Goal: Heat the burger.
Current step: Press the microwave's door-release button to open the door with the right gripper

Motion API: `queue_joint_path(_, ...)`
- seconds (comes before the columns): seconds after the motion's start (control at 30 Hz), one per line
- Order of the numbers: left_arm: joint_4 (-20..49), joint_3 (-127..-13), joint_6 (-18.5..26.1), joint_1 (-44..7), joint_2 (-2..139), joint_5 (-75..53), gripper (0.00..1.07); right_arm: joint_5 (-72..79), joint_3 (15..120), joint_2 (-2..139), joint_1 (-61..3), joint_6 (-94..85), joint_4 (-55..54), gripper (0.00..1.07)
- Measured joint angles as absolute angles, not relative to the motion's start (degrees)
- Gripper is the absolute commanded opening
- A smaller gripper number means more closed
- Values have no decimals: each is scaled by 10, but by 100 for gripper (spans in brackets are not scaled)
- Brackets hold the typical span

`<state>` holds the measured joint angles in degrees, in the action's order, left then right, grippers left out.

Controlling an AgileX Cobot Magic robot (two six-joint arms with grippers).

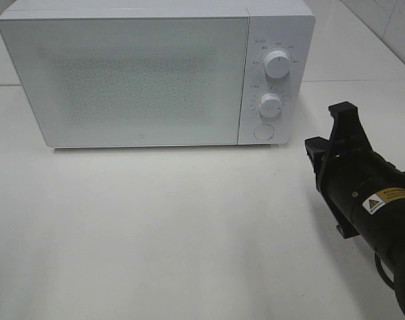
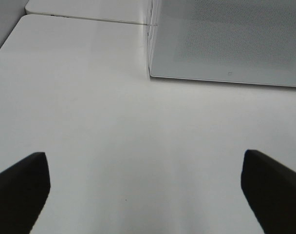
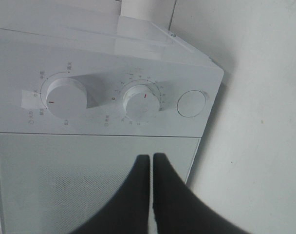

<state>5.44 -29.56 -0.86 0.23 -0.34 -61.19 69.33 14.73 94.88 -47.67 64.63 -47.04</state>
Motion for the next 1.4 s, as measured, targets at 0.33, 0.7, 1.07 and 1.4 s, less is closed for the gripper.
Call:
queue_joint_path(0.33,54,-296,-9,2,-3,-612,100,676,147,949,-477,685,-474,0)
queue_joint_path(0.7,54,-296,-9,2,-3,-612,100,669,154,954,-477,720,-495,0)
queue_joint_path(1.07,54,-296,-9,2,-3,-612,100,664,199,1039,-477,790,-497,0)
queue_joint_path(1.4,54,-296,-9,2,-3,-612,100,658,240,1080,-453,790,-480,0)
